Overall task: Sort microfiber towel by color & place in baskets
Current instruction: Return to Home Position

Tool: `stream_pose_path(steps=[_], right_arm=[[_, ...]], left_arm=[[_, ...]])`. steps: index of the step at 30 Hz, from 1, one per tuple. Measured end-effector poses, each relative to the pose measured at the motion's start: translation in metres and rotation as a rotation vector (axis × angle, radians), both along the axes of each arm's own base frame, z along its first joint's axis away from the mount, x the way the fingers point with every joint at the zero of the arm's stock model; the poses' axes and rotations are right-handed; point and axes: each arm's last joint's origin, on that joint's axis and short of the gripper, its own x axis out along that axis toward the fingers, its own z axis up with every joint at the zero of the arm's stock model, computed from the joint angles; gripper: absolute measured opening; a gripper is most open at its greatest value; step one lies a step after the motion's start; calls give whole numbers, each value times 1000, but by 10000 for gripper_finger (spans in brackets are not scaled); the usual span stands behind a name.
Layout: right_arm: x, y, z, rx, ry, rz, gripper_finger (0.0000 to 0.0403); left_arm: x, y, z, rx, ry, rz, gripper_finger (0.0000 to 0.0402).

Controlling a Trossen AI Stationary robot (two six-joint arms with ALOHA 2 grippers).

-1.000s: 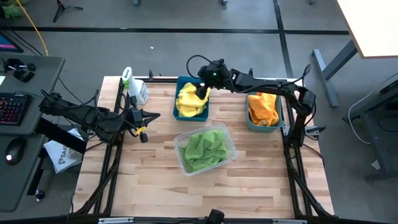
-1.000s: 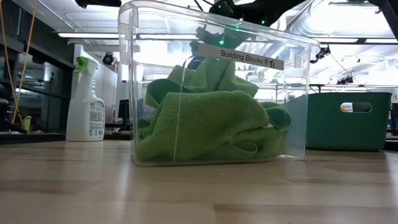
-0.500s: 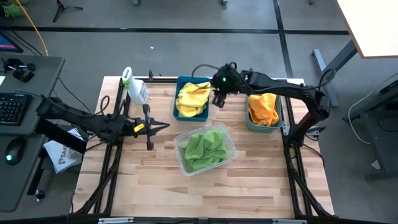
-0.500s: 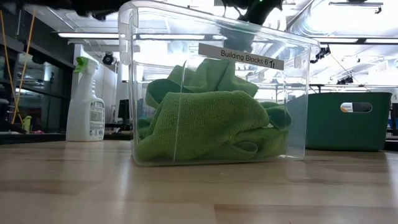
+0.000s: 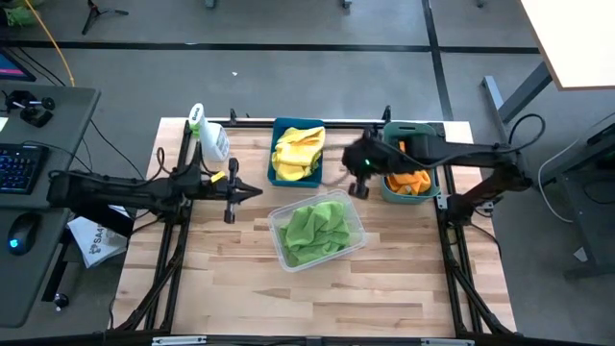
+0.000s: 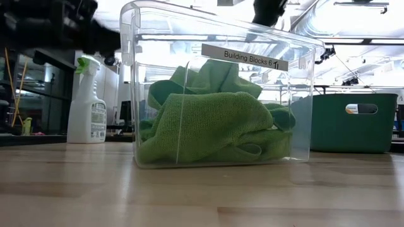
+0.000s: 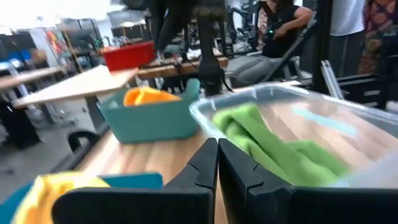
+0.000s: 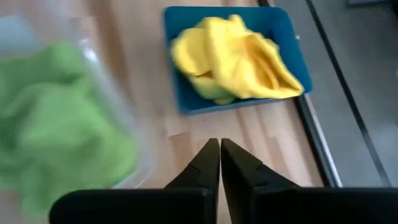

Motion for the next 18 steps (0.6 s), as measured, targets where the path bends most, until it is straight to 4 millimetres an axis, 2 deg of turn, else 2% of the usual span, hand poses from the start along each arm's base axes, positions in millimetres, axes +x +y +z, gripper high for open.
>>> stream_pose_path(steps=[5,15,18], right_arm=[[-17,33,8,1,7,31,8],[-58,95,18,5,-24,1,1],[-72,117,14,-17,-63,-4,1]], left_arm=[[-13,-1,-23,-65,6,45,0],[-34,-5,-35,-113,35,101,0],[-39,-8,-39,-149,25,73,0]])
